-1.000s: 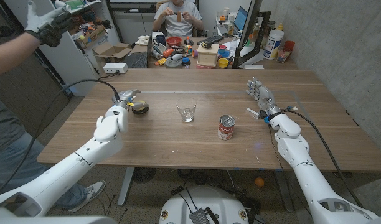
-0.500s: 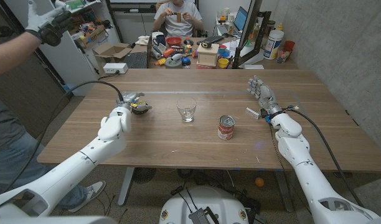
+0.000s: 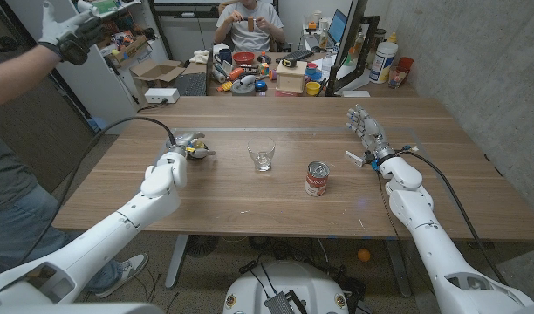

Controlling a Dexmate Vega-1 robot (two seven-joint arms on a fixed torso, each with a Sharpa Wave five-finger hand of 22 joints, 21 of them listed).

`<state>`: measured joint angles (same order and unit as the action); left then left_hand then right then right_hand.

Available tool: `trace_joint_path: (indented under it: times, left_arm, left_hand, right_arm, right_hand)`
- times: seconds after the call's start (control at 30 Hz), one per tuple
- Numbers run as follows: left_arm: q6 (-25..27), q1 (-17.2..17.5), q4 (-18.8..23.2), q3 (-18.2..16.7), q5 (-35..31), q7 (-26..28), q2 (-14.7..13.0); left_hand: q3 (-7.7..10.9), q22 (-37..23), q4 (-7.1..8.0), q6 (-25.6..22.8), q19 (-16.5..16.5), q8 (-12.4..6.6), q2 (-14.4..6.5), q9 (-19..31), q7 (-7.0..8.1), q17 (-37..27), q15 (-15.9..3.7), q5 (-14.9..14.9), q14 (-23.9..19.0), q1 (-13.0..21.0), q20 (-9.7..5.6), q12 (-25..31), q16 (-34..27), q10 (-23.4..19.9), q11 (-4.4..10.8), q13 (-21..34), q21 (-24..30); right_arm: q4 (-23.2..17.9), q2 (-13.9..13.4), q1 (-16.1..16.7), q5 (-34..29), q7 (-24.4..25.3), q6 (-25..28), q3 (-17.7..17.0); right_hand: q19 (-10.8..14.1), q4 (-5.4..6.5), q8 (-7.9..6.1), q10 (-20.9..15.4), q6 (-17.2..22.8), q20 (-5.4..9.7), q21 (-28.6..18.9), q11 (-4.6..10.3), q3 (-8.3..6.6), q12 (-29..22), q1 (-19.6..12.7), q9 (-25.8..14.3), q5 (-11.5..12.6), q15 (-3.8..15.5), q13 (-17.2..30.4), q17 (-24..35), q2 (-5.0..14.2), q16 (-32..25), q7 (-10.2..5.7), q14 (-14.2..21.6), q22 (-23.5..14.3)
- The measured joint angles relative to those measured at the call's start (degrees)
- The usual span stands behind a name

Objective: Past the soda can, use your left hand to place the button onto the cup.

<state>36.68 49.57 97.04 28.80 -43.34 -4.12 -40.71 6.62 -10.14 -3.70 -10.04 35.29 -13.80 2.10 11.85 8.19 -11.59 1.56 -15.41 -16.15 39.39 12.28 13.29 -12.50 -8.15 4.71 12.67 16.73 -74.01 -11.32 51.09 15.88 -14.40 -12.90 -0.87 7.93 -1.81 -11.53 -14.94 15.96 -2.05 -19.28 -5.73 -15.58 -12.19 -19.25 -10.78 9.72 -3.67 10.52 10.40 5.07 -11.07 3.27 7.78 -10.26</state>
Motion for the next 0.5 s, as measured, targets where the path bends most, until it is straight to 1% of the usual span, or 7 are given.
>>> trace_joint_path:
  times: [0.13,0.2,0.3,0.43,0.5]
  left_arm:
    - [-0.1,-0.2,-0.6,0.1,0.5,0.3,0.3]
    - [-0.1,-0.4,-0.9,0.2,0.8,0.5,0.5]
    - [-0.1,-0.5,-1.2,0.3,0.9,0.7,0.6]
    - [0.3,-0.6,-1.7,0.7,1.0,1.1,0.9]
    - [0.6,-0.6,-1.8,0.9,0.9,1.1,1.0]
  left_hand:
    - [0.0,0.0,0.0,0.0,0.3,0.0,0.0,0.0,0.0,0.0,0.27,0.0,-0.3,0.0,0.32,0.0,0.0,0.0,0.0,0.0,0.0]
    - [0.0,0.0,0.0,0.0,0.5,0.0,0.0,0.0,0.0,0.0,0.27,0.0,-0.3,0.0,0.13,0.0,0.0,0.0,0.0,0.0,0.0]
    - [0.0,0.0,0.0,0.0,0.5,0.0,0.0,0.0,0.0,0.0,0.27,0.0,-0.3,0.0,0.11,0.0,0.0,0.0,0.0,0.0,0.0]
    - [0.0,0.2,0.0,0.0,0.7,0.0,-0.3,0.0,0.0,0.0,0.55,0.0,-0.6,0.3,-0.1,0.0,0.0,-0.2,-0.21,0.0,0.0]
    - [0.0,0.2,0.0,0.0,0.8,0.0,-0.1,0.0,0.0,0.0,0.55,0.0,-0.6,0.5,0.02,0.0,0.0,-0.2,-0.21,0.0,0.0]
  right_arm:
    - [0.8,0.1,-0.4,-0.1,-0.2,-0.1,0.1]
    - [1.1,0.1,-0.6,-0.2,-0.2,-0.1,0.2]
    - [1.4,0.2,-0.9,-0.2,-0.3,-0.1,0.2]
    - [1.9,0.3,-1.5,-0.4,-0.5,-0.2,0.4]
    - [2.0,0.4,-1.7,-0.5,-0.6,-0.2,0.5]
  right_hand:
    - [0.0,0.0,0.0,0.0,0.0,0.0,0.0,0.0,0.0,0.0,0.0,0.0,0.0,0.0,0.0,0.0,0.0,0.0,0.0,0.0,0.0]
    - [0.0,0.0,0.0,0.0,0.0,0.0,0.0,0.0,0.0,0.0,0.0,0.0,0.0,0.0,0.0,0.0,0.0,0.0,0.0,0.0,0.0]
    - [0.4,0.0,0.0,0.0,0.0,-0.42,0.2,0.0,0.0,0.0,0.0,0.0,0.0,0.0,0.0,0.0,0.0,0.0,0.0,0.0,0.0]
    - [0.4,0.0,0.0,0.0,0.0,-0.41,0.2,0.0,0.0,0.0,0.0,0.0,0.0,0.0,0.0,0.0,0.0,0.0,0.0,0.0,0.0]
    - [0.4,0.0,0.0,0.0,0.0,-0.41,0.2,0.0,0.0,0.0,0.0,0.0,0.0,0.0,0.0,0.0,0.0,0.0,0.0,0.0,0.0]
